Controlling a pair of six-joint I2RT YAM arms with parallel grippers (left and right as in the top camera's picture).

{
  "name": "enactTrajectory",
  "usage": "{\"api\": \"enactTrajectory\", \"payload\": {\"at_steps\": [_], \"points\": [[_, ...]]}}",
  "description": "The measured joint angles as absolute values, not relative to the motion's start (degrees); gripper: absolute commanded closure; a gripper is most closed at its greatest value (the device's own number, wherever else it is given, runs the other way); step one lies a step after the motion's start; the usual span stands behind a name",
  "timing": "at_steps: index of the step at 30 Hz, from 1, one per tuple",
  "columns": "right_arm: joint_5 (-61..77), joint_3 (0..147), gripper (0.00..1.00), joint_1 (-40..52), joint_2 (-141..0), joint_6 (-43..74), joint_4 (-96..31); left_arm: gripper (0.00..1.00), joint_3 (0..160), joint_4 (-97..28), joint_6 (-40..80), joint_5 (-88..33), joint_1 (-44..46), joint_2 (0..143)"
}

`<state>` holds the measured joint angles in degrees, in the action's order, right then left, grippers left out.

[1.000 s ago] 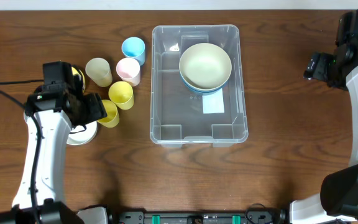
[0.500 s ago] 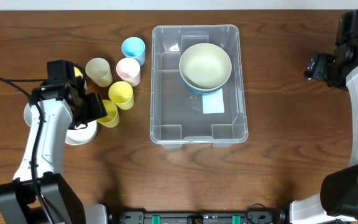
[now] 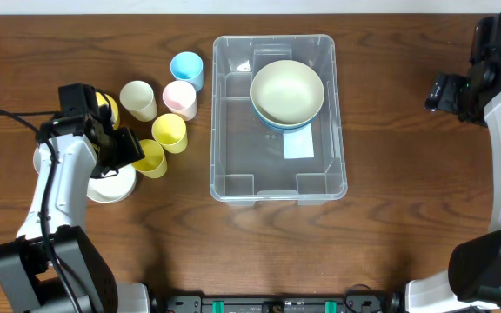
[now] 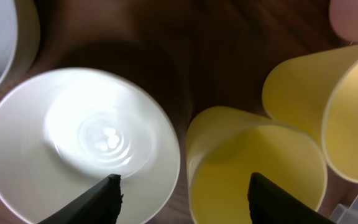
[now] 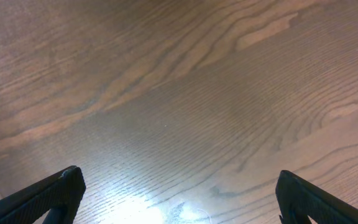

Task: Pack container
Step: 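Move left gripper toward the white bowl and yellow cups, then lower left gripper onto the front yellow cup rim and grasp it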

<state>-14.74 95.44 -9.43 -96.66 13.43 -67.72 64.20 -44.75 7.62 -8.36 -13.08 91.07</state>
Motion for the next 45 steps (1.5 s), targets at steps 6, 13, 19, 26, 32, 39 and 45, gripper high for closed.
{"api": "enactTrajectory", "payload": {"at_steps": [6,13,19,26,32,39,45], "points": [[-14.7,95.4,0.01,-9.4,-96.7,13.4,-67.7,0.41,64.2,-44.5,7.5,-8.6,-13.1,91.1],[-14.8,95.4,0.01,-9.4,-96.7,13.4,-67.7,0.41,64.2,-44.5,7.2,-8.6,-13.1,91.8],[-14.8,95.4,0.01,-9.4,-96.7,13.4,-67.7,0.41,64.2,-44.3,5.0,-8.6,-13.0,94.7],[-14.8,95.4,0.01,-9.4,-96.7,13.4,-67.7,0.65,64.2,-43.2,3.9,-8.7,-13.0,98.3],[-14.8,95.4,0.01,-9.4,-96.7,13.4,-67.7,0.66,64.2,-43.0,3.1,-8.7,-13.0,98.5],[-14.7,95.4,0.01,-9.4,-96.7,13.4,-67.7,0.66,64.2,-43.0,3.1,-9.2,-13.0,98.3],[-14.7,95.4,0.01,-9.4,-96.7,13.4,-67.7,0.66,64.2,-43.0,3.1,-9.3,-13.0,95.1]]}}
